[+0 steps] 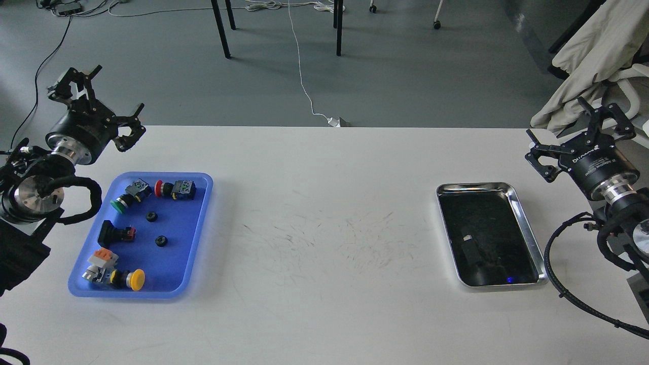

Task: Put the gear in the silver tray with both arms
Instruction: 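Raise the left gripper and move it over the blue tray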

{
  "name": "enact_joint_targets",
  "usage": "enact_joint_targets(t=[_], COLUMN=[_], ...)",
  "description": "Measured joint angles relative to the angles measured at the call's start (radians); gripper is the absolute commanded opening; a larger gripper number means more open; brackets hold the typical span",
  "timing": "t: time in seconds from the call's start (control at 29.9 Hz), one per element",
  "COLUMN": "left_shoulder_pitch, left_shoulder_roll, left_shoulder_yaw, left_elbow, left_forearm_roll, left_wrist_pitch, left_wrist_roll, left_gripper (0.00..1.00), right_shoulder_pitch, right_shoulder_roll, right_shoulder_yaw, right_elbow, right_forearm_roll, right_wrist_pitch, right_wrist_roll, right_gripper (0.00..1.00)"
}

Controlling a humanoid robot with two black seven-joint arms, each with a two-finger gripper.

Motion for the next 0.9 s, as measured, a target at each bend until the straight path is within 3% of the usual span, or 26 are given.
enact_joint_targets(t=[0.23,0.4,0.57,0.9], left_shoulder_pitch=[-0.001,0.015,0.02,0.065], left_shoulder_roll=[0.04,0.086,0.12,0.298], left_shoulder_yaw=[0.0,0.005,0.014,0.018], left_elbow=[-0.009,-0.013,-0.032,-0.281], left_forearm_roll=[0.0,0.007,0.063,0.197], left_wrist_pitch=[0.002,-0.093,-0.11,-0.107], left_wrist_roll=[-0.009,-0.002,-0.002,0.0], left_gripper=[0.99,0.99,0.98,0.98], right_shoulder_pitch=[0.0,0.0,0.0,0.0], right_shoulder_roll=[0.004,0.004,0.003,-0.014], right_shoulder_yaw=[0.009,0.009,0.003,-0.001], right_elbow=[0.0,0.0,0.002,0.014], right_forearm_roll=[0.002,0.003,0.003,-0.011], right_wrist_pitch=[0.001,0.019,0.028,0.02], right_wrist_roll=[0.003,0.003,0.003,0.003], right_gripper=[0.99,0.99,0.99,0.99])
